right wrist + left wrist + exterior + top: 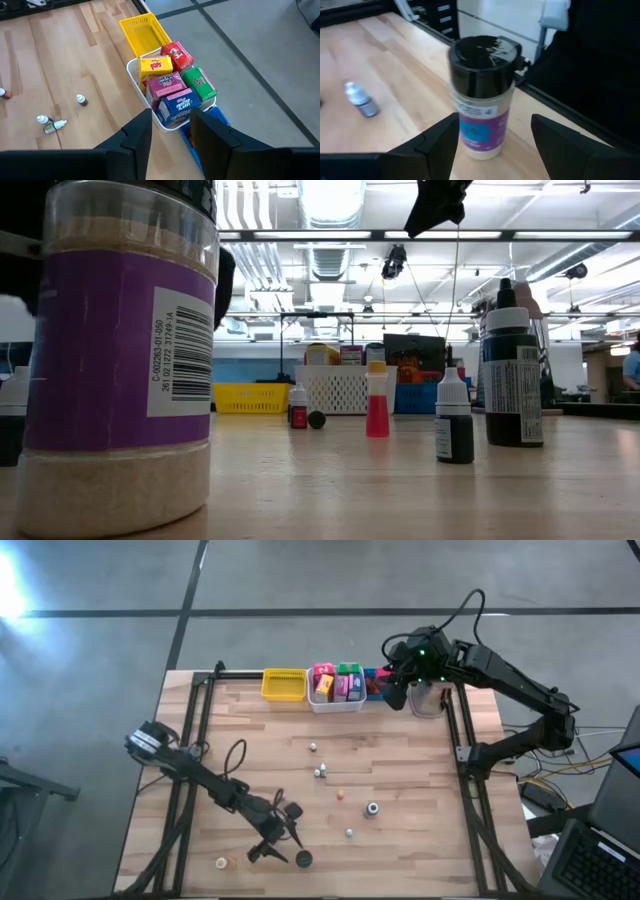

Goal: Pick & Place Kitchen Items
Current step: Put the black seasoning bottle into the blue basket

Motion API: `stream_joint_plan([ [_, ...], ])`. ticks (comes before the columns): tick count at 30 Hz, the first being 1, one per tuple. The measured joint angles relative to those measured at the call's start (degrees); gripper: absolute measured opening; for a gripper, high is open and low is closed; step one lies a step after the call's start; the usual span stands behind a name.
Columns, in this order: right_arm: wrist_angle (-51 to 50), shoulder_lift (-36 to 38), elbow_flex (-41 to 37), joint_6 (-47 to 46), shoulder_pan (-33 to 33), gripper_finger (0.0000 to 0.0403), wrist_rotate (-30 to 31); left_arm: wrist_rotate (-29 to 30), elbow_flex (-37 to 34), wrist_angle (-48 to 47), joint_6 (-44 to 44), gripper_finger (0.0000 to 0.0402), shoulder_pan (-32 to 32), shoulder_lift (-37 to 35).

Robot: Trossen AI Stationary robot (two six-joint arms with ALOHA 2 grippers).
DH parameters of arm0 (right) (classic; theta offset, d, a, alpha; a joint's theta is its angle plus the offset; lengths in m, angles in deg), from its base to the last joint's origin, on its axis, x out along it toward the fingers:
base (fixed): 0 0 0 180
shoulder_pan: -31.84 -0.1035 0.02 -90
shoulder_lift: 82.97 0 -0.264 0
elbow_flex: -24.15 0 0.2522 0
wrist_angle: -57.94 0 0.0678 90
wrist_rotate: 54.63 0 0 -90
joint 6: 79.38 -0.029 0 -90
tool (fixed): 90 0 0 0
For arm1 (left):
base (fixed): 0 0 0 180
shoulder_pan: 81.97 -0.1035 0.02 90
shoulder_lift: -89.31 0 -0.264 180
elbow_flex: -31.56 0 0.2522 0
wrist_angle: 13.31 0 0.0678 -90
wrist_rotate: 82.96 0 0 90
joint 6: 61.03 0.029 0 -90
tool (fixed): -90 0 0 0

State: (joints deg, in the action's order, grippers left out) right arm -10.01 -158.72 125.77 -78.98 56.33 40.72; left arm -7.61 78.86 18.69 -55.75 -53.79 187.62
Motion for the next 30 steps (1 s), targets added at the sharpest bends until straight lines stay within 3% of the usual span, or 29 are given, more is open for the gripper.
stream_joint_plan([
  [9,0.01,-0.02,0.00,-0.01,0.00,0.0110,-1.04,-0.53,0.95,2.24,1.76,0.0306,-0.37,1.80],
  [23,0.00,-0.09,0.00,0.11,-1.03,0.0086,-1.49,-0.10,4.30,2.31,1.94,0.0310,-0.35,7.54],
  [30,0.02,-0.09,0.00,0.00,-1.03,0.0104,-1.46,-1.34,5.81,2.13,2.64,0.0310,-0.46,8.93],
])
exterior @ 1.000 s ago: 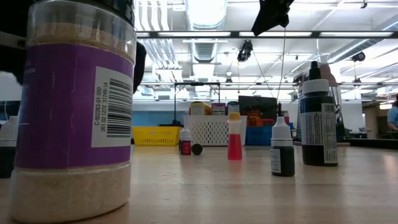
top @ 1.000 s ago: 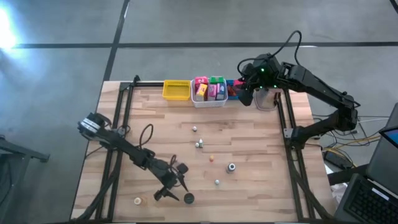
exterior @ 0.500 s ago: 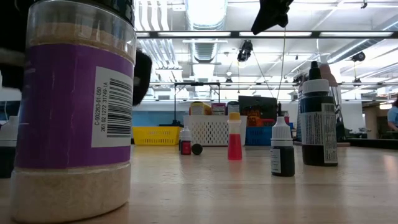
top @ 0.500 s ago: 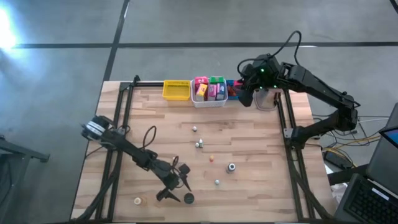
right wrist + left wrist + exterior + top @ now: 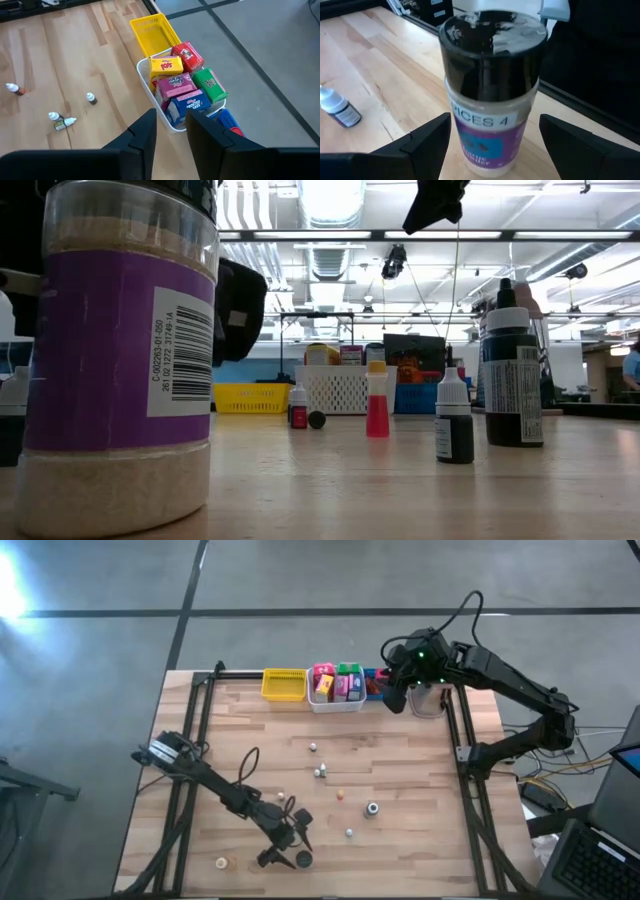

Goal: Pick & Place Kitchen Items
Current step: Put the black seasoning bottle into the blue basket

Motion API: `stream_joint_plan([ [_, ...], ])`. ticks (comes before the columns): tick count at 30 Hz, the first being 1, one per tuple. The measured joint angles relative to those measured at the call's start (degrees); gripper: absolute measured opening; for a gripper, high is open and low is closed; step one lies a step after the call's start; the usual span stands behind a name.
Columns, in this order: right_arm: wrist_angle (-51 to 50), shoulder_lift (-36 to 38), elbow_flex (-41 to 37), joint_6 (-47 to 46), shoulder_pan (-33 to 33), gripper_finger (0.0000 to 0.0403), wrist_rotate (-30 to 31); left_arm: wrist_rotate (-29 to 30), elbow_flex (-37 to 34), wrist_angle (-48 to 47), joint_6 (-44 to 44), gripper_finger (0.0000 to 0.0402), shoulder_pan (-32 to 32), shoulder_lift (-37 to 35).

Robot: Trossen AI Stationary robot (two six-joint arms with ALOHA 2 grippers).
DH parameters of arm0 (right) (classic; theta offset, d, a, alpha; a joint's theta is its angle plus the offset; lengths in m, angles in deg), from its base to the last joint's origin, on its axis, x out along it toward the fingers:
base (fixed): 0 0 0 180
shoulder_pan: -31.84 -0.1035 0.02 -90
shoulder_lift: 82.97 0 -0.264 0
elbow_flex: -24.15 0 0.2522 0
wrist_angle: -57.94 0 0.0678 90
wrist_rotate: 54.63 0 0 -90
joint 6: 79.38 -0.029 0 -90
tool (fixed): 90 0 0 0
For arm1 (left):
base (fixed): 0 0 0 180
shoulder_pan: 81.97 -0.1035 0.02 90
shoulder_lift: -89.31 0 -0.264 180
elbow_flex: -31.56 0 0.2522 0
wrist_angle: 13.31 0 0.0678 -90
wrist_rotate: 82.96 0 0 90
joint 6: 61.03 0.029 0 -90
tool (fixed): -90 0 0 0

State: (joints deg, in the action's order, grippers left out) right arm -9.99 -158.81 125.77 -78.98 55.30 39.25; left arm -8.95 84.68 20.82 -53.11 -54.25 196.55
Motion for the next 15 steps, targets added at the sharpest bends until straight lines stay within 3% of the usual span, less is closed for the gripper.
stream_joint_plan([
  [15,2.46,0.07,0.00,1.73,-2.81,0.0133,0.21,-1.41,4.82,-0.10,-0.37,0.0303,-0.02,4.52],
])
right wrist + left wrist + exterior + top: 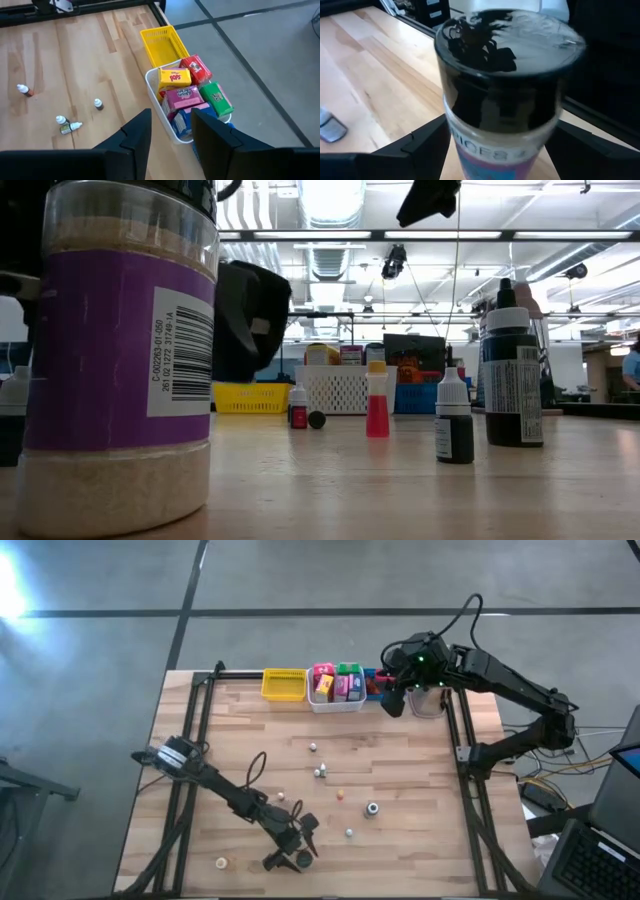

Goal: Pick & Place Kitchen Items
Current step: Put the black seasoning bottle into the blue basket

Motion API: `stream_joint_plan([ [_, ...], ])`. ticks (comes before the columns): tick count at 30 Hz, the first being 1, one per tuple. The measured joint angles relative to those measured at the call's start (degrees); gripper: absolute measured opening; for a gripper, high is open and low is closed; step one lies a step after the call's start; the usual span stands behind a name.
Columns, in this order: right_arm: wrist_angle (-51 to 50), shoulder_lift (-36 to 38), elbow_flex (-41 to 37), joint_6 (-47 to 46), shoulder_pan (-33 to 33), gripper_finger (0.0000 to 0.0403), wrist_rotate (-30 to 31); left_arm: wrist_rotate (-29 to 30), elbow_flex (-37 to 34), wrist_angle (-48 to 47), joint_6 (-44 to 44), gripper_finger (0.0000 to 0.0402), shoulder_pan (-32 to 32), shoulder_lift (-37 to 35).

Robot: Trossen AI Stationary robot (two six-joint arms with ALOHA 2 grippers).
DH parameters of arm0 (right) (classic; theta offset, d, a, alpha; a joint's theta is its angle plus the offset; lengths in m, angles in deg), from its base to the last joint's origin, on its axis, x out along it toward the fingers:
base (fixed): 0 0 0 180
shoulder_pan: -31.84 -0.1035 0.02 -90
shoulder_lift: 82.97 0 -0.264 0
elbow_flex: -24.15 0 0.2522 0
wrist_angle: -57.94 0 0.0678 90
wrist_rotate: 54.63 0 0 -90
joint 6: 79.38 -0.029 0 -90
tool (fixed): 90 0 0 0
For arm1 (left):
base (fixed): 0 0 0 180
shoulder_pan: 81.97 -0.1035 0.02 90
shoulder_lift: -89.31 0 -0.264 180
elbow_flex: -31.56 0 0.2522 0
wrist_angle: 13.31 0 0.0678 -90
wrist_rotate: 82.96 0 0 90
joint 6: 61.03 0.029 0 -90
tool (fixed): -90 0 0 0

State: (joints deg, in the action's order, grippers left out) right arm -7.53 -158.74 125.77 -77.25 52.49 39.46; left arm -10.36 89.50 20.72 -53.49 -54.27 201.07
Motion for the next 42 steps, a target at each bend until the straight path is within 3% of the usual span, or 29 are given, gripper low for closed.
stream_joint_plan([
  [8,-0.28,0.80,0.00,0.05,-1.06,0.0103,-0.06,-0.58,0.72,0.14,-1.43,0.0292,-0.07,1.00],
  [13,-0.28,2.37,0.00,-0.06,-2.57,0.0080,-0.03,-2.21,0.48,-1.19,-2.50,0.0259,-0.93,0.64],
  [20,-0.25,5.23,0.02,-1.72,-9.25,0.0048,-0.05,-5.98,0.44,-1.29,-4.25,0.0189,-2.40,0.55],
  [27,-0.18,6.73,0.04,-7.92,-16.64,0.0022,0.40,-6.13,0.58,-1.27,-3.27,0.0182,-3.14,-0.40],
  [35,-0.29,6.26,-0.15,-12.71,-26.54,0.0009,1.31,-5.07,-0.29,-11.98,-3.17,0.0182,-5.97,-10.31],
  [42,0.35,6.27,-3.90,-18.20,-36.10,0.0008,14.93,-0.22,-0.39,-24.00,-2.41,0.0182,-10.59,-23.49],
])
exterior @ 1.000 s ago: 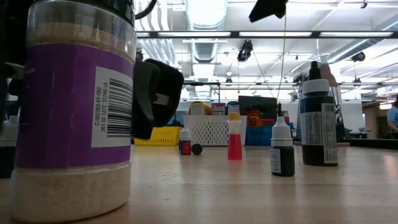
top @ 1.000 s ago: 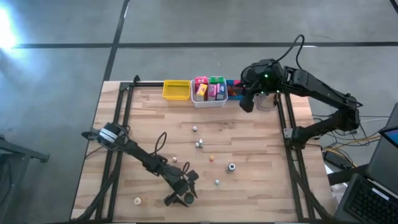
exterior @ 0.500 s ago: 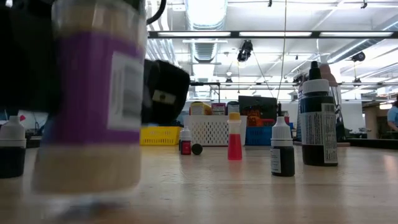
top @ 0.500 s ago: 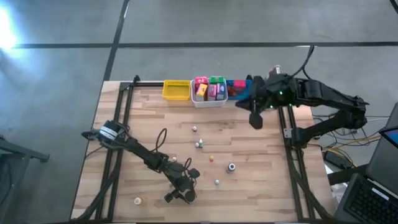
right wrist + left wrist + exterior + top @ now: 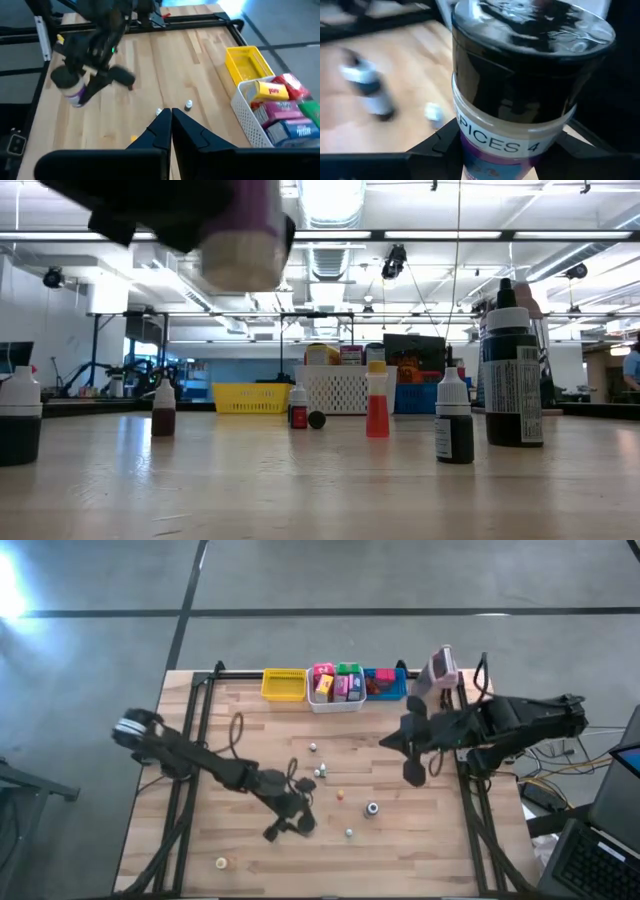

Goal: Pick & Place Kitchen Items
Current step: Put the black seasoning bottle into the blue basket

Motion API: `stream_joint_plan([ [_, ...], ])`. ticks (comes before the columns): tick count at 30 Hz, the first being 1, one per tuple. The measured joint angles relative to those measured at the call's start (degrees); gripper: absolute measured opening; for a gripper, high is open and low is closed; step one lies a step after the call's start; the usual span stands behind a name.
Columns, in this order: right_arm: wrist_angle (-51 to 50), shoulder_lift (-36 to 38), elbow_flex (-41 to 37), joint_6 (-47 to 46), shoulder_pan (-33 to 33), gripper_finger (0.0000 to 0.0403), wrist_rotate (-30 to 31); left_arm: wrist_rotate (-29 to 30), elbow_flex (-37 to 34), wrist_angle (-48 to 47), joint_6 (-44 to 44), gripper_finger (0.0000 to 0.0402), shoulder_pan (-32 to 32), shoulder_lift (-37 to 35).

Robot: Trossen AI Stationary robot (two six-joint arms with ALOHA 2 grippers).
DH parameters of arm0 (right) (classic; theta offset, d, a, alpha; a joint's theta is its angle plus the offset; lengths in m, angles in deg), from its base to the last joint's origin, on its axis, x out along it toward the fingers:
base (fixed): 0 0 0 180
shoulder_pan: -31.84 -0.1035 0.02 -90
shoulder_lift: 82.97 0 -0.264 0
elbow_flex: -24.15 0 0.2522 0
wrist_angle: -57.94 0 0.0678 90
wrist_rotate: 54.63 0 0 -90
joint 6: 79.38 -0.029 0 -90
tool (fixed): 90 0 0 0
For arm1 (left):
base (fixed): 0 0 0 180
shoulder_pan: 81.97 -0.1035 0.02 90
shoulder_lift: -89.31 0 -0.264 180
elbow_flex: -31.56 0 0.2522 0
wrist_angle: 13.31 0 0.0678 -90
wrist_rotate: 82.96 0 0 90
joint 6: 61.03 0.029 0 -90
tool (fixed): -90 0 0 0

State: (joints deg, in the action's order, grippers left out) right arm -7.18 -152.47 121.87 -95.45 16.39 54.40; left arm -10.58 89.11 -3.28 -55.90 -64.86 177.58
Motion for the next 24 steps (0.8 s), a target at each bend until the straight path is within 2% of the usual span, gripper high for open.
stream_joint_plan([
  [4,2.40,-0.02,-4.10,-5.02,-2.57,0.0008,2.17,8.33,0.00,-4.02,0.43,0.0182,-2.27,-6.25],
  [6,7.12,-0.02,-6.62,-7.01,-2.73,0.0008,2.17,11.87,0.00,-5.26,0.48,0.0182,-3.18,-8.59],
  [10,17.33,-0.32,-11.71,-5.56,-2.54,0.0023,0.13,15.17,0.07,-5.11,0.22,0.0182,-5.08,-11.11],
  [17,23.91,-3.59,-13.83,-2.53,-0.15,0.0115,-1.31,17.23,0.10,-5.07,-5.28,0.0182,-8.08,-11.27],
  [24,25.10,-9.20,-9.12,1.32,1.71,0.0211,-1.70,17.32,0.11,-5.11,-5.85,0.0182,-9.19,-11.30],
])
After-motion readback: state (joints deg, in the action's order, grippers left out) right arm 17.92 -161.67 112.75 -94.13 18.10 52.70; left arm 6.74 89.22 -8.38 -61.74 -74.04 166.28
